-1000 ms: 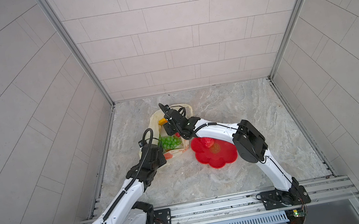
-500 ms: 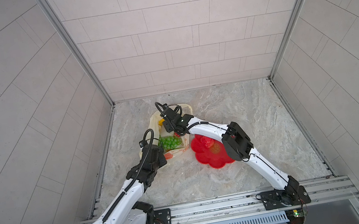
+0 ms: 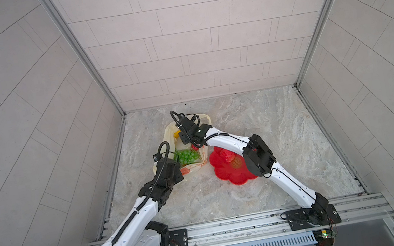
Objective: Take fruits out of the plastic bag
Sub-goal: Pick up the fruit from the plastic bag.
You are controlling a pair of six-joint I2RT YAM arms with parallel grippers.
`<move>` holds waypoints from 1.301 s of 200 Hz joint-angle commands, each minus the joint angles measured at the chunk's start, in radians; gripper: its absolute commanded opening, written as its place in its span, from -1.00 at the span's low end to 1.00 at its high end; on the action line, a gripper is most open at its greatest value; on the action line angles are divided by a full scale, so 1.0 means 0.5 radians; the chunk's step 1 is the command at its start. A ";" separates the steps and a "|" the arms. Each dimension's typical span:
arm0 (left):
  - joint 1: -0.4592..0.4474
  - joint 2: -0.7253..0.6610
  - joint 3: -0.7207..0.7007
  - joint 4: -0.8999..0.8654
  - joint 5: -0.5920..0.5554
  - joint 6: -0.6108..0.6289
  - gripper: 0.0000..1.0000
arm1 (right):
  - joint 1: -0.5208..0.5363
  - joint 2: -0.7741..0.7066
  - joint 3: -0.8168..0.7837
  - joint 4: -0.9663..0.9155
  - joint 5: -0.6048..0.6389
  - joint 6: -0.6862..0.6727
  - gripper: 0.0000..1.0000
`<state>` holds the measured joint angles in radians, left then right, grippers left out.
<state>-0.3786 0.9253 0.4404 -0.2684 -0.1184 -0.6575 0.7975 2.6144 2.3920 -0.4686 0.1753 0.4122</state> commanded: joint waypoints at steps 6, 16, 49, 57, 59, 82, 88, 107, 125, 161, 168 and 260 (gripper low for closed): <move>-0.011 -0.017 0.061 -0.047 -0.035 -0.005 -0.95 | 0.007 0.060 0.057 -0.089 -0.006 0.035 0.11; -0.011 -0.016 0.061 -0.046 -0.032 -0.004 -0.94 | 0.007 0.060 0.057 -0.097 -0.005 0.039 0.12; -0.012 -0.014 0.061 -0.048 -0.036 -0.003 -0.95 | 0.007 0.057 0.064 -0.142 -0.044 0.065 -0.01; -0.013 -0.014 0.061 -0.046 -0.039 -0.006 -0.94 | 0.007 0.052 0.070 -0.161 -0.057 0.070 -0.06; -0.011 -0.014 0.060 -0.046 -0.039 -0.005 -0.95 | 0.007 0.047 0.072 -0.165 -0.058 0.072 -0.07; -0.013 -0.011 0.061 -0.046 -0.041 -0.001 -0.94 | 0.007 -0.009 0.068 -0.209 -0.083 0.106 -0.13; -0.011 -0.011 0.060 -0.046 -0.043 -0.001 -0.95 | 0.010 -0.031 0.062 -0.214 -0.093 0.110 -0.15; -0.012 -0.009 0.063 -0.046 -0.048 -0.001 -0.95 | 0.010 -0.111 0.030 -0.224 -0.130 0.150 -0.17; -0.012 -0.007 0.064 -0.049 -0.051 0.002 -0.95 | 0.014 -0.226 -0.085 -0.168 -0.176 0.198 -0.18; -0.010 -0.017 0.067 -0.062 -0.062 0.009 -0.94 | 0.010 -0.564 -0.519 0.039 -0.216 0.296 -0.19; -0.010 -0.020 0.066 -0.062 -0.061 0.009 -0.94 | 0.010 -0.642 -0.635 0.099 -0.222 0.314 -0.19; -0.004 -0.019 0.071 -0.056 -0.065 0.020 -0.94 | -0.297 -1.834 -2.227 0.721 -0.496 0.783 -0.19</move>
<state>-0.3801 0.9253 0.4412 -0.2829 -0.1333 -0.6563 0.7036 1.8099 1.4406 -0.1963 -0.0196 0.6933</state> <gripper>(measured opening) 0.047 0.409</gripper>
